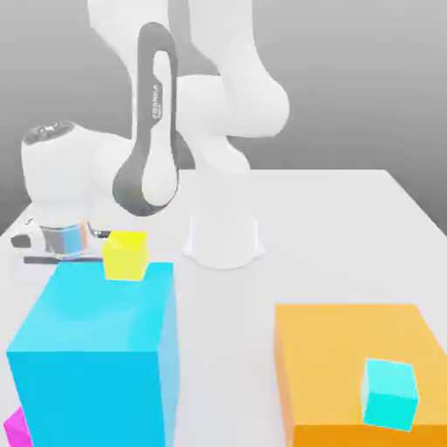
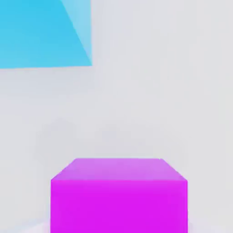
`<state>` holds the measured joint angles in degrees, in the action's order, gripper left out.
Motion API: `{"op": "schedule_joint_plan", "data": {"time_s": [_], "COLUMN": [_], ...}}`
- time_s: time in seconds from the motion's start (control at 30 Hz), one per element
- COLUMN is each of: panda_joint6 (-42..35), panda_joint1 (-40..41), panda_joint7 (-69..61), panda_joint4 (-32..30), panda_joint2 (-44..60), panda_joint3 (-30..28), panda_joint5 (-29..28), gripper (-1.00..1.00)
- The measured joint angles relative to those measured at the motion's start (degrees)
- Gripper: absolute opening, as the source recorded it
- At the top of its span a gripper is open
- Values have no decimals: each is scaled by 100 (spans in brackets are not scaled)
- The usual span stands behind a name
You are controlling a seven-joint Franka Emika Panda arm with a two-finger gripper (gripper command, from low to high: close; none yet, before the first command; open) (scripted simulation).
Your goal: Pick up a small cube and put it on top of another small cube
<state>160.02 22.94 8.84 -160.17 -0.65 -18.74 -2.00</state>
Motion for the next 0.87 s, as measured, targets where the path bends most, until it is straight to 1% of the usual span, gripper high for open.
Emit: {"op": "schedule_joint_plan", "data": {"time_s": [0.13, 0.3, 0.4, 0.57, 0.6, 0.63, 0.73, 0.77, 0.87], "panda_joint6": [-974, -2216, -2949, -4171, -4326, -4297, -3745, -3541, -3542], "panda_joint1": [-1, 13, -96, -439, -549, -620, -685, -685, -685], "panda_joint7": [829, 1690, 2168, 2940, 3040, 3090, 3130, 3129, 3128], "panda_joint4": [438, 1018, 1348, 1877, 1934, 1896, 1542, 1417, 1418], "panda_joint2": [-606, -1329, -1721, -2332, -2392, -2376, -2155, -2075, -2075], "panda_joint3": [260, 623, 930, 1493, 1602, 1666, 1716, 1722, 1722], "panda_joint5": [-467, -706, -600, -165, -19, 76, 160, 169, 171], "gripper": [-100, -100, -100, -100, -100, -100, -100, 100, 100]}}
